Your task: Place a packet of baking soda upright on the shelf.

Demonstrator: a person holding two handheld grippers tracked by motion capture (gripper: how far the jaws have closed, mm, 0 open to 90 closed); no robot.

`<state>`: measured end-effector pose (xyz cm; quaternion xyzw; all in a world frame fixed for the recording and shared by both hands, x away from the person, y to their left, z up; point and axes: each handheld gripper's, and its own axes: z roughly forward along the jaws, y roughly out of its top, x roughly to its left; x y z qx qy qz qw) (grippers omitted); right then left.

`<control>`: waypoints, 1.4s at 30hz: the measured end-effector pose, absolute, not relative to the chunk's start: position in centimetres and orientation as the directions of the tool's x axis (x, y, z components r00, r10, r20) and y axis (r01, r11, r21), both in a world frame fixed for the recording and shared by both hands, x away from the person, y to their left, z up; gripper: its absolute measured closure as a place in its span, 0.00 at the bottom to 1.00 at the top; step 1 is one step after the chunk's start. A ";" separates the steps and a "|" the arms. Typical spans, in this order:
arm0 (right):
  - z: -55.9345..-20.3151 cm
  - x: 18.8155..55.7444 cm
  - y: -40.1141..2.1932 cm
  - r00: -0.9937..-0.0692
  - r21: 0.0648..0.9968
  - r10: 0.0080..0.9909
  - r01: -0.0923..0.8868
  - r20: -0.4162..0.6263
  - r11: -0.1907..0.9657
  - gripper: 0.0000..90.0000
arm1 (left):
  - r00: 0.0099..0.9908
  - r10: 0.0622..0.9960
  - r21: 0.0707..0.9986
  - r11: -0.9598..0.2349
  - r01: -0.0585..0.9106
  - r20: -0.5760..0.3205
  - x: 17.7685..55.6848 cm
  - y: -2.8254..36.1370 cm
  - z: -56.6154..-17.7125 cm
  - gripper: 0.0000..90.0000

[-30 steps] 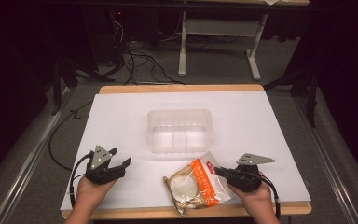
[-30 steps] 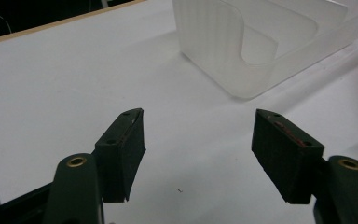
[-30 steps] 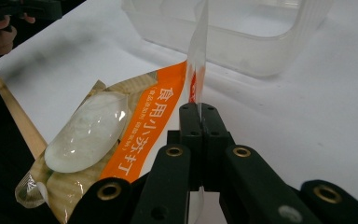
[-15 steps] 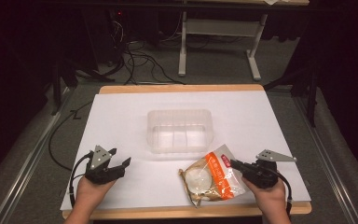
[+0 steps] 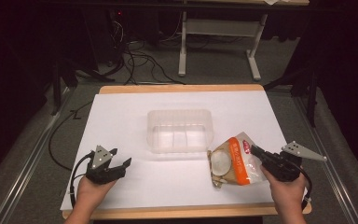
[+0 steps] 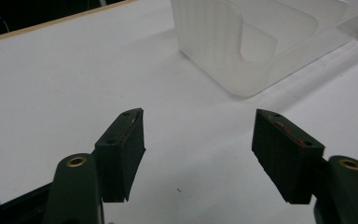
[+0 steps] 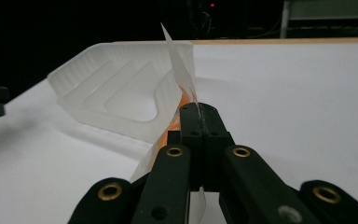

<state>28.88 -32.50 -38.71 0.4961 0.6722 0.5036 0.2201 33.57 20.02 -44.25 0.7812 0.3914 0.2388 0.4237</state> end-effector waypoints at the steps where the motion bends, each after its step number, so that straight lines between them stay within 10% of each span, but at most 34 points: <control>1: -38.1 29.6 -32.2 -0.408 0.899 0.896 0.437 0.179 0.019 1.00 | 0.579 0.814 0.849 -0.334 0.409 0.042 33.6 20.0 -44.2 0.39; 22: -36.5 33.2 -31.6 -0.390 0.913 0.896 0.406 0.213 -0.041 0.99 | 0.582 0.812 0.853 -0.329 0.406 0.036 33.5 20.3 -44.1 0.39; 42: -38.4 30.1 -30.0 -0.378 0.915 0.911 0.403 0.164 0.002 0.53 | 0.595 0.803 0.851 -0.341 0.399 0.043 33.3 20.1 -44.2 0.39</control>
